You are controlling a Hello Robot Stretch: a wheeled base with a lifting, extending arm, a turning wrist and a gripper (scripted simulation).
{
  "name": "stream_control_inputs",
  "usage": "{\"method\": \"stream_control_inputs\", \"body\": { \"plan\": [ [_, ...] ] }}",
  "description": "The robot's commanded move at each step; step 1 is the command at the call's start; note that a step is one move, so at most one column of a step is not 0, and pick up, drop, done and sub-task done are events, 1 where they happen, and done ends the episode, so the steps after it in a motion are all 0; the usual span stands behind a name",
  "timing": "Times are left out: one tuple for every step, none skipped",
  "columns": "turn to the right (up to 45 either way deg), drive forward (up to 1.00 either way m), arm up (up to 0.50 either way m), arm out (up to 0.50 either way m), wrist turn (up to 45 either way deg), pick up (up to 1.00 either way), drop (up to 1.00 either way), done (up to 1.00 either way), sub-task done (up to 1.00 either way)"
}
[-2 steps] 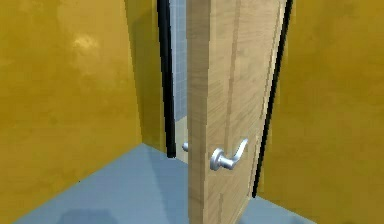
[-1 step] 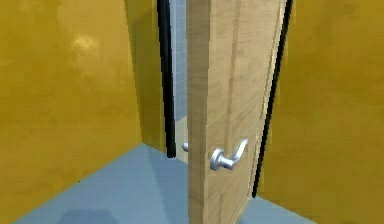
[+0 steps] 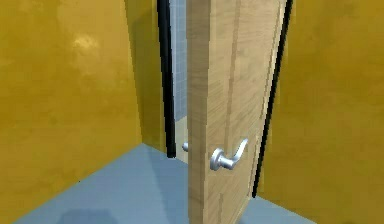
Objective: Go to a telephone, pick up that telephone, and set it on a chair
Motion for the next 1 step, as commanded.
{"method": "stream_control_inputs", "body": {
  "plan": [
    [0.0,0.0,0.0,0.0,0.0,0.0,0.0,1.0,0.0]
  ]
}}
